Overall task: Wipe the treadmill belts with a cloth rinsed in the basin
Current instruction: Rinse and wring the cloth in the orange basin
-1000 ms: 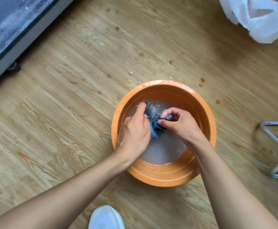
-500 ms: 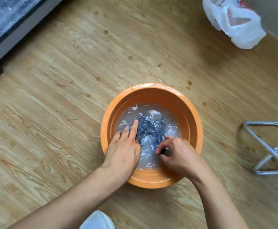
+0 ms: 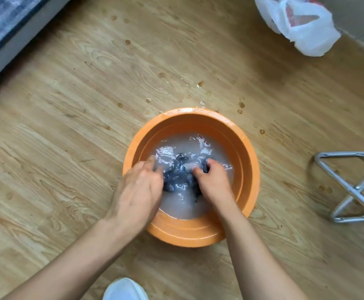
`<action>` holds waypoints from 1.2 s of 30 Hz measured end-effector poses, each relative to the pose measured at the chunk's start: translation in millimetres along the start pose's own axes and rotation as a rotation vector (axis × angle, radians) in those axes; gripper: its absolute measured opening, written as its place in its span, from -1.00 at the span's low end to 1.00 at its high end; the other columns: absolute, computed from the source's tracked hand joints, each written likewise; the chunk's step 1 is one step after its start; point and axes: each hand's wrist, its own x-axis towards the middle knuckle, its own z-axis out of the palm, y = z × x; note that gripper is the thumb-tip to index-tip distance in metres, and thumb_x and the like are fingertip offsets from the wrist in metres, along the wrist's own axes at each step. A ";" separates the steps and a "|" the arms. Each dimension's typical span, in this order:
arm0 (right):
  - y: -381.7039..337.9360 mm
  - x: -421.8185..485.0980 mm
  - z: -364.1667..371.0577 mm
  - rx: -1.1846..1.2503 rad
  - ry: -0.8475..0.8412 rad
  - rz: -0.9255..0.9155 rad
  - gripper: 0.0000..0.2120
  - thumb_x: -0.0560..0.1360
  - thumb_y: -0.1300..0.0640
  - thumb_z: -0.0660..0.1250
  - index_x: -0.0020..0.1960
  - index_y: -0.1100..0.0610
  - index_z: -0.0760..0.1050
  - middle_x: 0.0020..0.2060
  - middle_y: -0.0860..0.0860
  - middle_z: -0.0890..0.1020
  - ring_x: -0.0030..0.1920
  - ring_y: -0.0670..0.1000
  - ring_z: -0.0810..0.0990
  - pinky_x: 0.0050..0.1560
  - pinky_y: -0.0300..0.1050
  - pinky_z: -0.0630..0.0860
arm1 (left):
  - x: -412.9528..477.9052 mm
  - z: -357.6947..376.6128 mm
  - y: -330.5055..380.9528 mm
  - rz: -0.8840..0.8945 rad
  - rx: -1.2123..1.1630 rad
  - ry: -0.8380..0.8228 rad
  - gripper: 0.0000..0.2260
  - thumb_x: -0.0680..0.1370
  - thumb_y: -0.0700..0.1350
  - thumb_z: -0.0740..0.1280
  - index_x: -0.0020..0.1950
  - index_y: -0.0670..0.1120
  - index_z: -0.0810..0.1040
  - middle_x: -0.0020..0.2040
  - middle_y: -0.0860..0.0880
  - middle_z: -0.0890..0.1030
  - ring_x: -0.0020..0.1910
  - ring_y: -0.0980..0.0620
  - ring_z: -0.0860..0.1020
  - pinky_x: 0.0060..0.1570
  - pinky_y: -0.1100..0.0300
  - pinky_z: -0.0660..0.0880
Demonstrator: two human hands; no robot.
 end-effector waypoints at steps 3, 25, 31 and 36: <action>1.9 0.6 0.8 0.201 0.065 -0.017 -0.60 0.56 -0.08 0.38 0.31 0.10 0.55 0.24 0.03 0.67 0.28 0.09 0.61 0.36 0.05 0.49 | 9.7 6.6 18.6 -0.080 -0.150 0.057 -0.72 0.62 -0.29 0.08 0.32 -0.18 0.37 0.13 -0.25 0.61 0.12 -0.32 0.61 0.07 -0.17 0.53; -52.7 -64.3 -74.0 1.159 -0.319 -0.123 -0.67 0.65 0.25 0.24 0.38 0.16 0.57 0.07 0.15 0.62 0.02 0.08 0.58 0.03 -0.08 0.54 | 69.3 50.8 62.6 -0.522 -1.709 -0.402 -0.66 0.64 0.12 0.29 0.22 -0.08 0.66 0.17 -0.20 0.71 0.05 -0.14 0.66 0.12 -0.03 0.59; -50.4 -57.9 -79.5 1.067 -0.306 -0.134 -0.71 0.67 0.29 0.23 0.34 0.14 0.56 0.11 0.18 0.70 0.01 0.09 0.70 -0.04 -0.09 0.68 | 64.1 56.8 53.1 -0.635 -1.990 -0.212 -0.62 0.67 -0.01 0.33 0.39 -0.22 0.59 0.25 -0.23 0.69 0.19 -0.18 0.64 0.42 -0.20 0.46; -18.4 -12.0 -50.8 0.344 0.040 -0.230 -0.82 0.68 0.11 0.30 0.25 -0.06 0.56 0.01 -0.13 0.70 -0.05 -0.07 0.67 -0.03 -0.15 0.57 | 60.6 78.5 32.7 -0.814 -1.687 0.203 -0.48 0.55 0.31 0.37 0.34 -0.02 0.58 0.25 -0.04 0.70 0.28 -0.10 0.65 0.37 -0.22 0.51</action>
